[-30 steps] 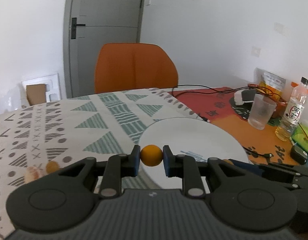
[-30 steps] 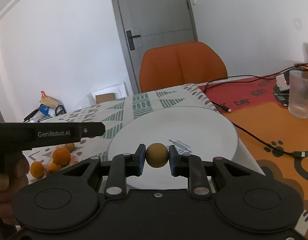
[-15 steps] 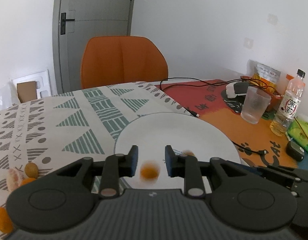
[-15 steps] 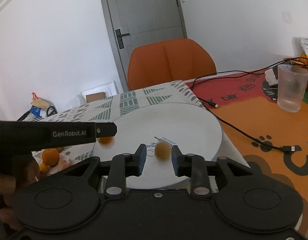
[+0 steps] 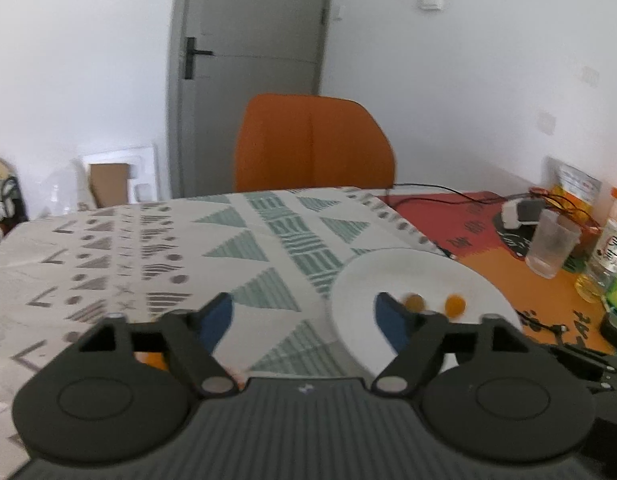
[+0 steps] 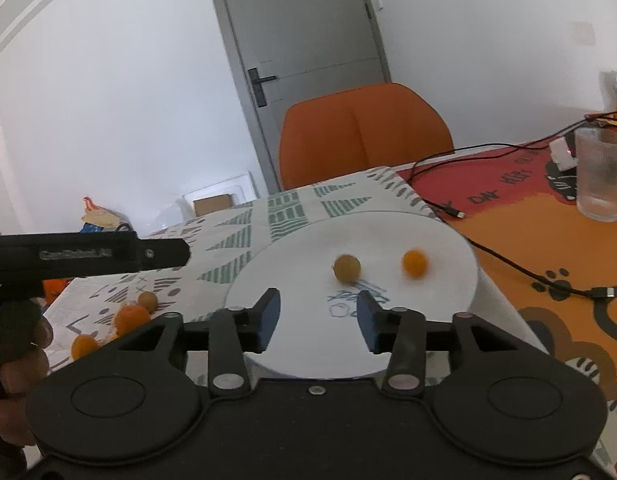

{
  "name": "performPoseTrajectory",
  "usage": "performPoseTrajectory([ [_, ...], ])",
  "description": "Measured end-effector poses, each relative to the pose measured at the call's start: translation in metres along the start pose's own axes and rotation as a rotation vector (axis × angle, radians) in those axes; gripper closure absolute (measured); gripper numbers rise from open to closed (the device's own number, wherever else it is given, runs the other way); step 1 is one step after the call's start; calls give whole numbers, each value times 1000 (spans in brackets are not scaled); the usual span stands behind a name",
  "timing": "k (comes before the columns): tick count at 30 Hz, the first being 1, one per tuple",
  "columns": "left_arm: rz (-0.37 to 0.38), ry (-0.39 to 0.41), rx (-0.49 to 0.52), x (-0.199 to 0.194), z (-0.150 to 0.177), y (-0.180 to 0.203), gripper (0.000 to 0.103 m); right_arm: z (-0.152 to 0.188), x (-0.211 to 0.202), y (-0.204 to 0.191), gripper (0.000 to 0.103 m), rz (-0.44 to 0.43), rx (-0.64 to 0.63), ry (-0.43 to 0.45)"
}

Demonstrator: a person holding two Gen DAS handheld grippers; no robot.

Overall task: Organize fruits
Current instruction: 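Open both tools to drop the two fruits onto the white plate, then move both tools back to the fruit cluster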

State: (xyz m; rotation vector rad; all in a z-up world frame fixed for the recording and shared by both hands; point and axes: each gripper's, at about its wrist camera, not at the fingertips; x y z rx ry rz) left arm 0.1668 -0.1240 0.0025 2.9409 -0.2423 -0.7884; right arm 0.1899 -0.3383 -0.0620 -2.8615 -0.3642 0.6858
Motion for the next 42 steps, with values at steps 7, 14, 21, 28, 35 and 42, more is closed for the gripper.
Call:
performPoseTrajectory([
  [7,-63,33,-30,-31,2,-25,15,2,-1,-18,41,-44,-8,-1],
  [14,-109,58,-58,-58,13,-46,10,4,-5,-38,31,-84,-39,6],
  [21,-151,102,-105,-87,22,-65,9,8,-12,-60,20,-117,-74,8],
  [28,-184,129,-139,-114,31,-82,7,10,-22,-84,5,-169,-101,2],
  [35,-210,146,-157,-135,40,-93,7,17,-29,-108,1,-209,-125,-14],
  [42,-232,159,-187,-150,52,-107,7,22,-31,-122,0,-226,-144,-28],
])
Point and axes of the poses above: each gripper's, at about its wrist camera, not at the fingertips, and x roughly the way its jaws point, y to its right, z to its underside, and after that the axes turned 4 degrees about z, right-handed
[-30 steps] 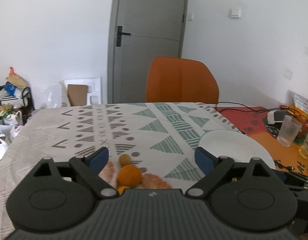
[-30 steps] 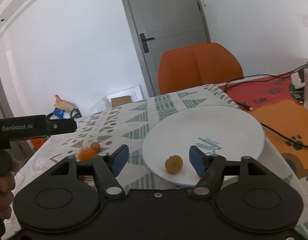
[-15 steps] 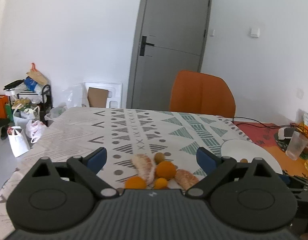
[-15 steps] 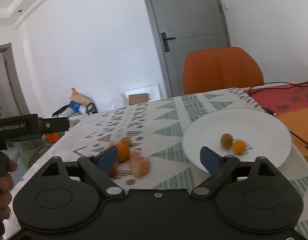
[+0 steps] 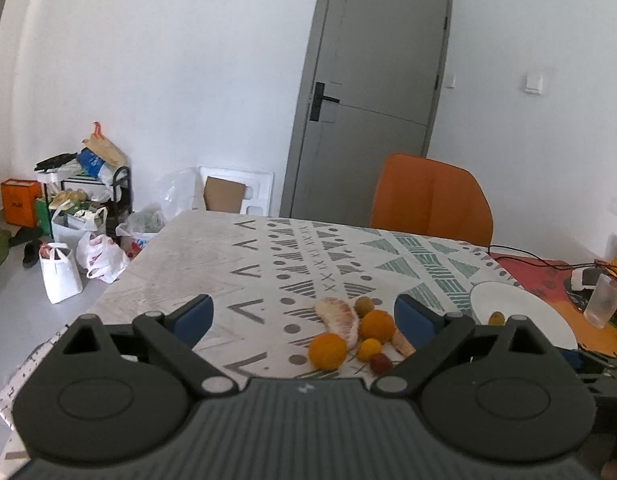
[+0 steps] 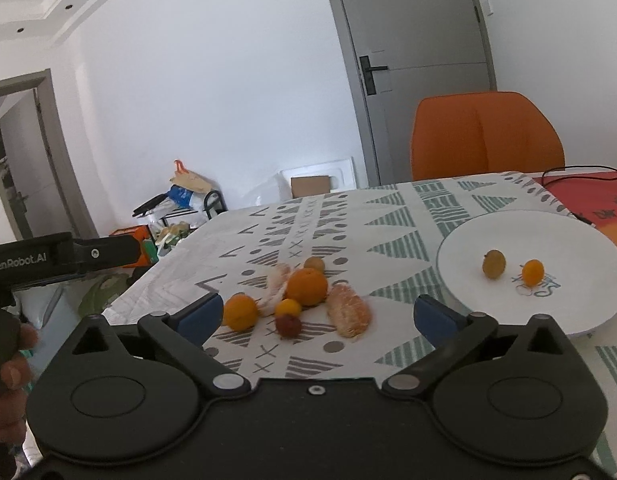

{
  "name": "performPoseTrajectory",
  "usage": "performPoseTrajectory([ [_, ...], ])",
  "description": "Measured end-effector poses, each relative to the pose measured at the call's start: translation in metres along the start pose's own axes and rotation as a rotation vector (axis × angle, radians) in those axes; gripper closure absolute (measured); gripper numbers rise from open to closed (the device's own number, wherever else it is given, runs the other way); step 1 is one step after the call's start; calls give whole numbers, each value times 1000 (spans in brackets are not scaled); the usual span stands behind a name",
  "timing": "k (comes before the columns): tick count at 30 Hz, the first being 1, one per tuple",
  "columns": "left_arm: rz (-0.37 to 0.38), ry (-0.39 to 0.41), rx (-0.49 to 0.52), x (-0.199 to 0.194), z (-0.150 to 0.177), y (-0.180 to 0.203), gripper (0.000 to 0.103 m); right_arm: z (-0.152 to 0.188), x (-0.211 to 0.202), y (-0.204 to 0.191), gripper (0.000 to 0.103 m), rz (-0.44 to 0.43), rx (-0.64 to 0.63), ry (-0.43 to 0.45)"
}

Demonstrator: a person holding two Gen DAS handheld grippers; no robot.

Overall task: Organize fruits
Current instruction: 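Move both tools back to the fruit cluster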

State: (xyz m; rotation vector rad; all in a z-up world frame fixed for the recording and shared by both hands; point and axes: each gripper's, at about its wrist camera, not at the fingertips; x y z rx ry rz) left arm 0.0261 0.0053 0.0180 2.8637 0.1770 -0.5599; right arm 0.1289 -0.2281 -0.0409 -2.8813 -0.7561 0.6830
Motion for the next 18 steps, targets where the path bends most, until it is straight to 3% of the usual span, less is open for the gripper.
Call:
performPoseTrajectory([
  [13,-57,-18,-66,0,20,-31,7,17,17,3,0,2,-5,-72],
  [18,-49,-40,-88,7,27,-39,9,22,26,2,5,11,-18,-96],
])
Point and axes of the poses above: each gripper's, at about its wrist camera, not at the fingertips, and x roughly the way its jaws point, y to its right, z to its underside, and after that the axes turned 4 degrees about z, right-handed
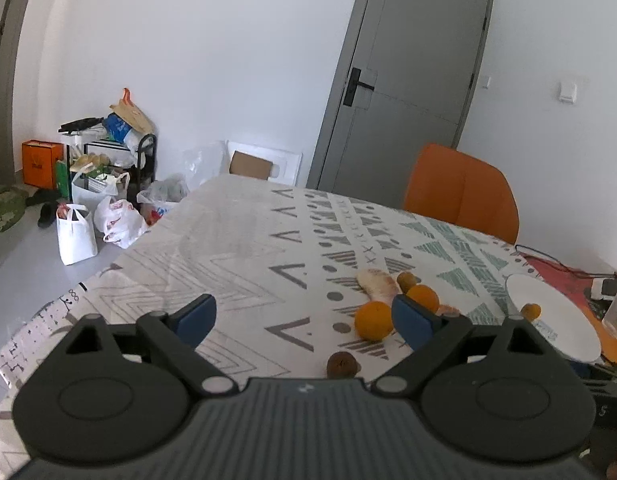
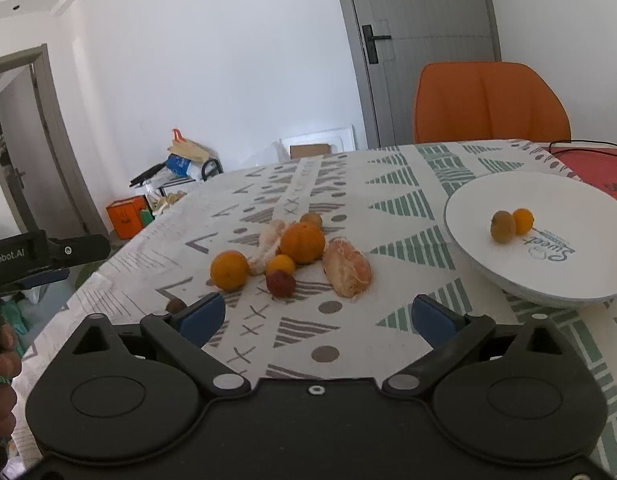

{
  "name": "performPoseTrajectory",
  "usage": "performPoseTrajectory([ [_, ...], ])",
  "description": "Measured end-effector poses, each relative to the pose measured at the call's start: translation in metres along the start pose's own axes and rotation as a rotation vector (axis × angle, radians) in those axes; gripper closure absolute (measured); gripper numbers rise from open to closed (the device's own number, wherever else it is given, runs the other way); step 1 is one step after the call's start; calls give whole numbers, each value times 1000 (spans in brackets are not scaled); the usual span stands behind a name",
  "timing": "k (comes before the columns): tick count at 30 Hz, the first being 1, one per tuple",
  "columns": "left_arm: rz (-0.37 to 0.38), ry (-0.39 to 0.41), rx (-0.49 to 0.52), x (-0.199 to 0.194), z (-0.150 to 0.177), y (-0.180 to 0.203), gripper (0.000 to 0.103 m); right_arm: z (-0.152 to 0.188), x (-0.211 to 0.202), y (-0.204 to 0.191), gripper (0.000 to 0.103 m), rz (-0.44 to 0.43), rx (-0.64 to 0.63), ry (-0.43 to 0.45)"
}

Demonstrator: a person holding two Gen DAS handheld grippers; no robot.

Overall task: Organize fruits
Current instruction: 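Move both tools back to the fruit cluster, then grasp the brown round fruit with the left tool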

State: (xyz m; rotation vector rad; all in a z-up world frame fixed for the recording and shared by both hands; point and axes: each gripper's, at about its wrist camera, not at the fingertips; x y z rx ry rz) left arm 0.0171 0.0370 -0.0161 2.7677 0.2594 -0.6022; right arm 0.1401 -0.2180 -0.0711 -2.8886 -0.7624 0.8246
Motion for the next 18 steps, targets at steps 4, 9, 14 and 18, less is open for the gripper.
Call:
performPoseTrajectory([
  [4,11,-21,12,9,5,1,15,0,7,-3,12,2,-12,-15],
  [9,34,-74,11,23,13,4,32,-3,14,-5,17,8,-20,-21],
  [14,72,-115,18,36,19,7,39,-4,24,-6,20,5,-19,-44],
  [18,87,-161,21,50,24,9,57,-7,33,-5,23,10,-15,-65],
])
Point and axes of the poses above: each gripper's, at about its wrist camera, not at the fingertips, and x roughly the way its jaws point, y to its right, z to its underside, and after that the axes turned 4 degrees about z, right-handed
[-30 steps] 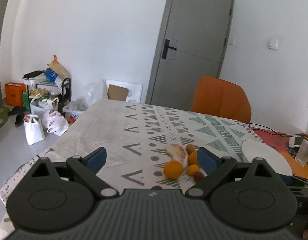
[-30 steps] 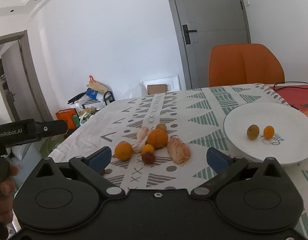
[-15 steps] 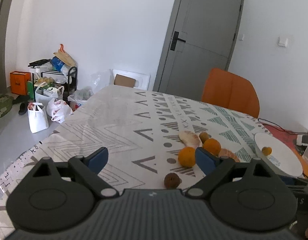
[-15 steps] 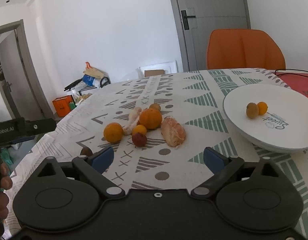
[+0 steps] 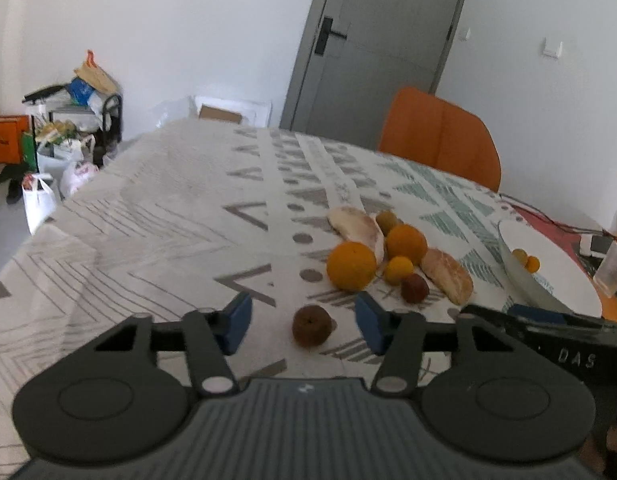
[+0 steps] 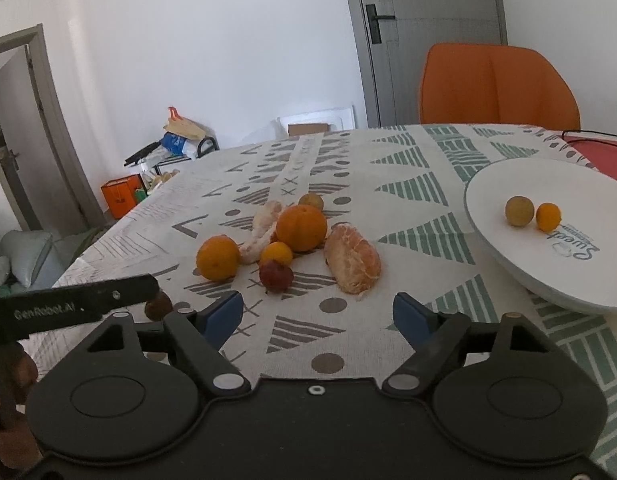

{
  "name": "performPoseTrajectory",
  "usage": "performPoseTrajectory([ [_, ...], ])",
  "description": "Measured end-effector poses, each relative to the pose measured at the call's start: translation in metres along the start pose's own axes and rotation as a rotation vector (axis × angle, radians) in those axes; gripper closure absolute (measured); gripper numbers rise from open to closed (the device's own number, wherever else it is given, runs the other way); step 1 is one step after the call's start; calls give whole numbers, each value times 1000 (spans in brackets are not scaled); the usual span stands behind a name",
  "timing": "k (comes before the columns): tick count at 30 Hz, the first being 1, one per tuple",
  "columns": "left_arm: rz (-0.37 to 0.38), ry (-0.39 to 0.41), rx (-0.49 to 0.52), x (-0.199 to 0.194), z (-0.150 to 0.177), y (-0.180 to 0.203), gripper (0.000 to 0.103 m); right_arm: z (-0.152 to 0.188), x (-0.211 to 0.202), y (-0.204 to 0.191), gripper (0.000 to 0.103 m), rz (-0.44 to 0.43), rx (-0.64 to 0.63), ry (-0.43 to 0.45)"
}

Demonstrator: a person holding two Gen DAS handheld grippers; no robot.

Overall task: Organize fruits
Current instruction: 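Grasp the brown round fruit with the left tool, then grasp the peeled pink pomelo piece with the right tool while the left holds the brown fruit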

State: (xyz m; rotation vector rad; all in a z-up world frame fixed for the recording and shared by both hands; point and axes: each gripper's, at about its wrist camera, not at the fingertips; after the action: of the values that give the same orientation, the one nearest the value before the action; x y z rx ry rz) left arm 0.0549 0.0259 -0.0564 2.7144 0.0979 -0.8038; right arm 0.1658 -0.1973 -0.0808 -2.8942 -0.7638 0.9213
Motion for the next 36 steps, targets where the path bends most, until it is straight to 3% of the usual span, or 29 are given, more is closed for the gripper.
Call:
performPoseTrajectory([
  [1,0,-19,4,5,1,0,62,-1,1,0,23,1,0,-1],
  [2,4,-36,7,8,2,1,76,-2,3,0,23,3,0,-2],
  [3,11,-54,7,11,3,0,82,-3,4,1,23,4,-1,-2],
  [8,10,-30,-22,11,-3,-10,82,-8,13,4,24,23,-6,-10],
  [20,-9,-21,-56,19,-13,-22,82,-19,42,8,43,56,-38,-42],
  [34,-25,15,-89,16,-12,-27,82,-25,60,-1,45,56,-140,-62],
  [36,-22,15,-81,16,-11,-25,82,-22,60,-3,53,77,-166,-47],
])
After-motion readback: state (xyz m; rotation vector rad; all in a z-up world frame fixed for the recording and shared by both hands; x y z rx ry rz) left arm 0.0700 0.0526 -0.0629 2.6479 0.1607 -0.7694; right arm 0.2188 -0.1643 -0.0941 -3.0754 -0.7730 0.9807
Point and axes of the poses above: each gripper's, at about its wrist camera, not at the fingertips, and x roughly the way its jaws point, y to its right, z to its underside, and after that the axes turned 4 degrees about z, right-handed
